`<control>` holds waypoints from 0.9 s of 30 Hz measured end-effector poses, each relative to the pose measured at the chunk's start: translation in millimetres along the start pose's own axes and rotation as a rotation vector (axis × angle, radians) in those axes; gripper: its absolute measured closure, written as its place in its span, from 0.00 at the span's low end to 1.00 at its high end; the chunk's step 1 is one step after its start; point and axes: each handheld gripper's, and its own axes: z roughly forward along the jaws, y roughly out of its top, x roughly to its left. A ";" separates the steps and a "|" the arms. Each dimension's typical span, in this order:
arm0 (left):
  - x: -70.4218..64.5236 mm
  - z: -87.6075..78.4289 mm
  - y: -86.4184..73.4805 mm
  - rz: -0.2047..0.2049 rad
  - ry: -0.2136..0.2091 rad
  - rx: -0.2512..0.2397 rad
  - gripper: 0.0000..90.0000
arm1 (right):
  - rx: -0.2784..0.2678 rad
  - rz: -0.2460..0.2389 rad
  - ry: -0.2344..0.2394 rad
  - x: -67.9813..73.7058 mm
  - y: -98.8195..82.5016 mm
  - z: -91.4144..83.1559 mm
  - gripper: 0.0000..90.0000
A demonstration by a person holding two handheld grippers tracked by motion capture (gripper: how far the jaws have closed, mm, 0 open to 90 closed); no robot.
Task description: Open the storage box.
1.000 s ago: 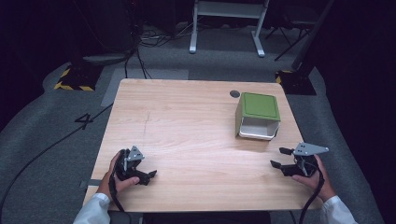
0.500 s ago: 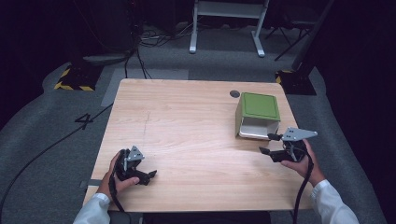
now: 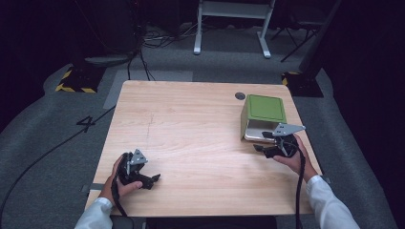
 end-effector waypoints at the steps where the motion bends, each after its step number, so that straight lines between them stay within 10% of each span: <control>1: 0.0 0.0 0.0 0.000 0.000 0.000 0.00 | 0.002 0.003 -0.007 -1.1 0.3 1.5 0.35; 27: 0.0 0.0 0.0 0.001 0.000 0.000 0.00 | 0.062 0.066 0.010 -14.7 -17.7 12.2 0.59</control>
